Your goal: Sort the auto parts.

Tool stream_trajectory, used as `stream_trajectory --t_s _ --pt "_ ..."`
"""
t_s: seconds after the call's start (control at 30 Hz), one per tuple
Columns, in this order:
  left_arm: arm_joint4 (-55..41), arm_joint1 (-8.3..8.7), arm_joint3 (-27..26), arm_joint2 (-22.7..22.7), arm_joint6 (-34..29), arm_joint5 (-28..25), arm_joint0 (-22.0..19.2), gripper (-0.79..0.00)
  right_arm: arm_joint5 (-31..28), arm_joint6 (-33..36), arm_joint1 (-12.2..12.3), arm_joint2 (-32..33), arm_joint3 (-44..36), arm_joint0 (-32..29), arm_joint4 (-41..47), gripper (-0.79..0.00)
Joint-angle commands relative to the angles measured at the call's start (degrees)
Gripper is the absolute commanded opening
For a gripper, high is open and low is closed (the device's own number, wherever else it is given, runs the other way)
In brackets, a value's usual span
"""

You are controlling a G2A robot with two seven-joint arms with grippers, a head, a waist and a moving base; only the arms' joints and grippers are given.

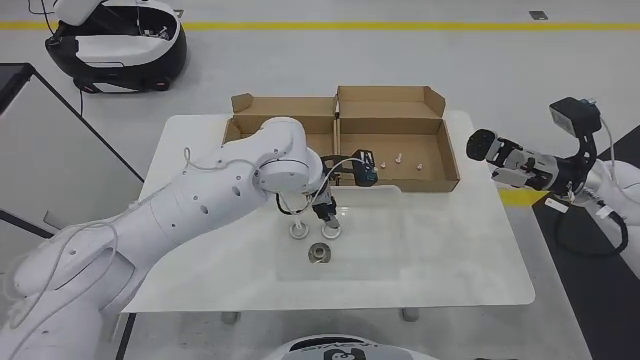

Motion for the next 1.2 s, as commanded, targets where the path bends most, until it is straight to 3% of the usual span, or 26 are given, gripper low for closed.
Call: stream_trajectory --t_s 0.0,0.23,0.37,0.8,0.9,0.97,1.17 --pt "0.0 0.0 0.0 0.0 0.0 0.0 0.0 0.0 0.0 0.0 0.0 0.0 0.0 0.0 0.0 0.0" --pt "0.2 -0.04 0.1 0.4 0.5 -0.3 0.6 0.0 0.0 0.0 0.0 0.0 0.0 0.0 0.0 0.0" --pt "-1.2 -0.9 0.5 1.9 -1.3 -1.6 0.2 0.0 0.0 0.0 0.0 0.0 0.0 0.0 0.0 0.0" --pt "-7.4 -7.94 9.1 12.8 -2.6 -0.3 -7.2 0.0 0.0 0.0 0.0 0.0 0.0 0.0 0.0 0.0" --pt "-5.8 -9.33 11.0 12.8 -2.8 -0.1 -6.6 -0.108 0.0 0.0 0.0 0.0 0.0 0.0 0.0 0.0" --pt "-4.9 -10.08 12.0 12.8 -2.8 -0.1 -5.8 -0.222 0.0 0.0 0.0 0.0 0.0 0.0 0.0 0.0" --pt "-1.3 -11.74 13.5 12.8 -3.4 0.5 -3.7 -0.391 0.0 0.0 0.0 0.0 0.0 0.0 0.0 0.0"
